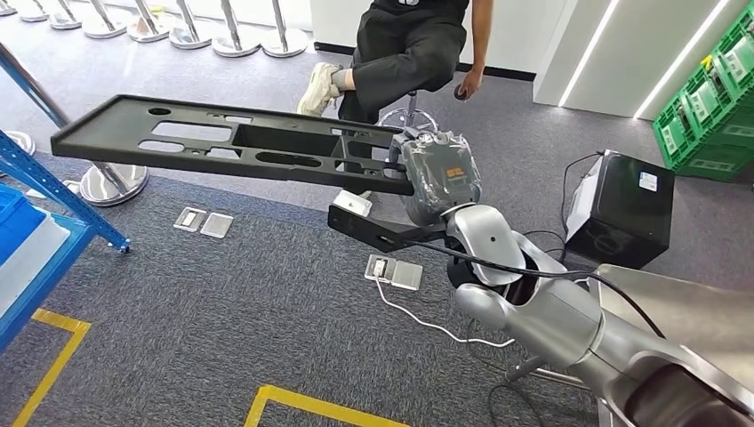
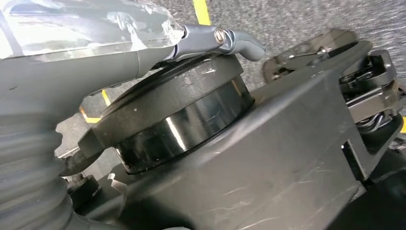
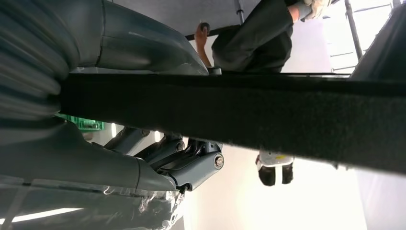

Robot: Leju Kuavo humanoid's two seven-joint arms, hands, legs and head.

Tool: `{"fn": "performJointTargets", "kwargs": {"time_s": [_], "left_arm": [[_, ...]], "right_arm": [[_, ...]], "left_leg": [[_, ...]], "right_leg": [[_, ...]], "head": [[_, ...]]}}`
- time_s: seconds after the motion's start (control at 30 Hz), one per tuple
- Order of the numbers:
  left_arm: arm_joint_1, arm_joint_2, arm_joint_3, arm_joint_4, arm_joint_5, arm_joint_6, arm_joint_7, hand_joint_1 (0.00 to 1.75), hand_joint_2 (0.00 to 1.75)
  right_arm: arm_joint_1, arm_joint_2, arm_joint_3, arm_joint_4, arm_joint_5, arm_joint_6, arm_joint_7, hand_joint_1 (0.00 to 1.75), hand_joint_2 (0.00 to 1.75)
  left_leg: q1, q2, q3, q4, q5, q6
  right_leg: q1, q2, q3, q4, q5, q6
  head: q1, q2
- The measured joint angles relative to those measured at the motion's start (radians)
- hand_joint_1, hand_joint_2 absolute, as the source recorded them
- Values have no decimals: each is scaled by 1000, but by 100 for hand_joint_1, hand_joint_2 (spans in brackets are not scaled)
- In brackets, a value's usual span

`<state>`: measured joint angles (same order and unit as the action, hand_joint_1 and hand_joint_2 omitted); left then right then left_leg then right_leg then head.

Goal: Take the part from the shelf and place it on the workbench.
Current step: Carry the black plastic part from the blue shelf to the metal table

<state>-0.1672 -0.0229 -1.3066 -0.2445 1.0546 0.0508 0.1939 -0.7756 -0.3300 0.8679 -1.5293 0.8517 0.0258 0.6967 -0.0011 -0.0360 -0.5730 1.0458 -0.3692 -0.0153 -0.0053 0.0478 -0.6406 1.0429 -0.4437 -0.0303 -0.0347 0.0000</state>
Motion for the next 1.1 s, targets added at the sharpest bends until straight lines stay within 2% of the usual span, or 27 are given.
{"fn": "performJointTargets", "kwargs": {"time_s": [0.07, 0.13, 0.23, 0.27, 0.3, 0.33, 0.37, 0.4, 0.43, 0.47, 0.5, 0.57, 0.63, 0.67, 0.73, 0.77, 0.8, 0.83, 0.87, 0.93, 0.97, 1.0, 1.1], "left_arm": [[0, -1, 0, 0, 1, 0, 0, 0, 175], [0, -2, 0, 0, 1, 0, 0, 0, 175], [1, -2, 0, 0, 1, 0, 0, 0, 175], [2, -2, 0, 0, 1, 0, 0, 0, 175], [2, -2, 0, 0, 1, 0, 0, 0, 175], [2, -2, 0, 0, 1, 0, 0, 0, 175], [2, -2, 0, 0, 1, 0, 0, 0, 175], [2, -2, 0, 0, 1, 0, 0, 0, 175], [3, -2, 0, 0, 1, 0, 0, 0, 175], [3, -2, 0, 0, 1, 0, 0, 0, 175], [3, -2, 0, 0, 0, 0, 0, 0, 175], [3, -1, 0, 0, -1, 0, 0, 0, 175], [3, 1, 0, 0, -3, -1, -3, 0, 175], [2, 1, 0, 0, -4, -1, -5, 0, 175], [-3, 1, 0, 0, -4, -2, -11, 0, 175], [-5, 1, 0, 0, -4, -2, -12, 0, 175], [-6, 1, 0, 0, -4, -2, -13, 0, 175], [-6, 1, 0, 0, -4, -3, -13, 0, 175], [-4, 1, 0, 0, -5, -3, -12, 0, 175], [0, 1, 0, 0, -6, -3, -12, 0, 175], [1, 1, 0, 0, -7, -3, -11, 0, 175], [2, 1, 0, 0, -8, -3, -12, 0, 175], [2, 0, 0, 0, -8, -3, -14, 0, 175]], "right_arm": [[-1, 1, 0, 0, 0, 0, 0, 175, 175], [-2, 0, 1, 1, 0, -1, 0, 175, 175], [-2, 1, 4, 2, -1, -2, 0, 175, 175], [-2, 1, 6, 3, -2, -2, 0, 175, 175], [-1, 0, 7, 4, -2, -3, 0, 175, 175], [-1, 0, 7, 5, -3, -3, 0, 175, 175], [-1, 0, 7, 5, -3, -3, 0, 175, 175], [-2, 0, 7, 5, -3, -3, 0, 175, 175], [-2, -1, 7, 6, -3, -4, 0, 175, 175], [-3, -1, 7, 6, -3, -6, 0, 175, 175], [-3, -1, 7, 6, -3, -8, 0, 175, 175], [-4, -1, 7, 8, -4, -10, 0, 175, 175], [-5, -2, 6, 11, -6, -11, 1, 175, 175], [-5, -2, 7, 14, -8, -12, 1, 175, 175], [-6, -2, 8, 19, -11, -17, 1, 175, 175], [-6, -2, 8, 22, -12, -19, 1, 175, 175], [-6, -2, 9, 25, -13, -21, 1, 175, 175], [-6, -2, 10, 28, -14, -22, 1, 175, 175], [-6, -2, 11, 30, -14, -22, 1, 175, 175], [-7, -2, 12, 33, -14, -23, 1, 175, 175], [-8, -2, 12, 35, -14, -24, 1, 175, 175], [-8, -2, 12, 36, -15, -25, 1, 175, 175], [-8, -3, 12, 40, -15, -26, 1, 175, 175]], "left_leg": [[1, 8, 1, -13, 3, 10], [5, 17, 4, -23, 10, 20], [4, 31, 4, -25, 12, 25], [4, 35, 4, -25, 12, 25], [3, 39, 5, -24, 11, 25], [3, 42, 7, -23, 10, 24], [3, 45, 9, -22, 7, 23], [2, 47, 10, -21, 4, 21], [0, 49, 9, -19, 2, 18], [-2, 51, 8, -17, 0, 14], [-4, 54, 6, -16, 0, 10], [-6, 59, 8, -15, -5, 2], [-8, 54, -1, 20, -33, -9], [-7, 50, -20, 68, -61, -13], [-5, 43, -79, 203, -123, -20], [-5, 43, -101, 255, -139, -22], [-6, 43, -110, 274, -135, -22], [-5, 42, -99, 252, -110, -21], [-4, 39, -74, 194, -70, -18], [-1, 17, -22, 60, -4, -12], [0, 7, -8, 16, 9, -8], [1, -1, -5, -3, 10, -5], [2, 6, -3, -19, 11, 8]], "right_leg": [[-1, 2, -5, 0, 2, 13], [0, -15, -22, 41, -26, 23], [-3, -38, -107, 228, -113, 33], [-4, -40, -128, 273, -123, 34], [-4, -40, -130, 278, -113, 34], [-4, -42, -112, 241, -84, 32], [-3, -48, -78, 171, -46, 29], [0, -59, -43, 100, -19, 24], [4, -68, -16, 42, -3, 18], [7, -74, -2, 9, 3, 13], [10, -76, 0, 0, -3, 9], [7, -68, 0, -5, -1, 1], [1, -62, 5, -10, 0, -9], [-2, -59, 7, -13, 0, -12], [-1, -51, 7, -13, 0, -17], [-1, -47, 8, -12, -1, -17], [-1, -41, 8, -12, -1, -17], [-1, -35, 10, -11, -1, -17], [-1, -28, 11, -10, -1, -17], [0, -15, 9, -8, 0, -13], [0, -10, 4, -6, 3, -9], [0, -6, -3, -6, 6, -3], [-1, 2, -10, -4, 10, 14]], "head": [[2, 0], [11, 0], [31, 0], [35, 0], [39, 0], [43, 0], [48, 0], [51, 0], [54, 0], [56, 0], [55, 0], [53, 0], [47, 0], [42, 0], [28, 0], [25, 0], [23, 0], [21, 0], [19, 0], [14, 0], [13, 0], [13, 0], [16, 0]]}}
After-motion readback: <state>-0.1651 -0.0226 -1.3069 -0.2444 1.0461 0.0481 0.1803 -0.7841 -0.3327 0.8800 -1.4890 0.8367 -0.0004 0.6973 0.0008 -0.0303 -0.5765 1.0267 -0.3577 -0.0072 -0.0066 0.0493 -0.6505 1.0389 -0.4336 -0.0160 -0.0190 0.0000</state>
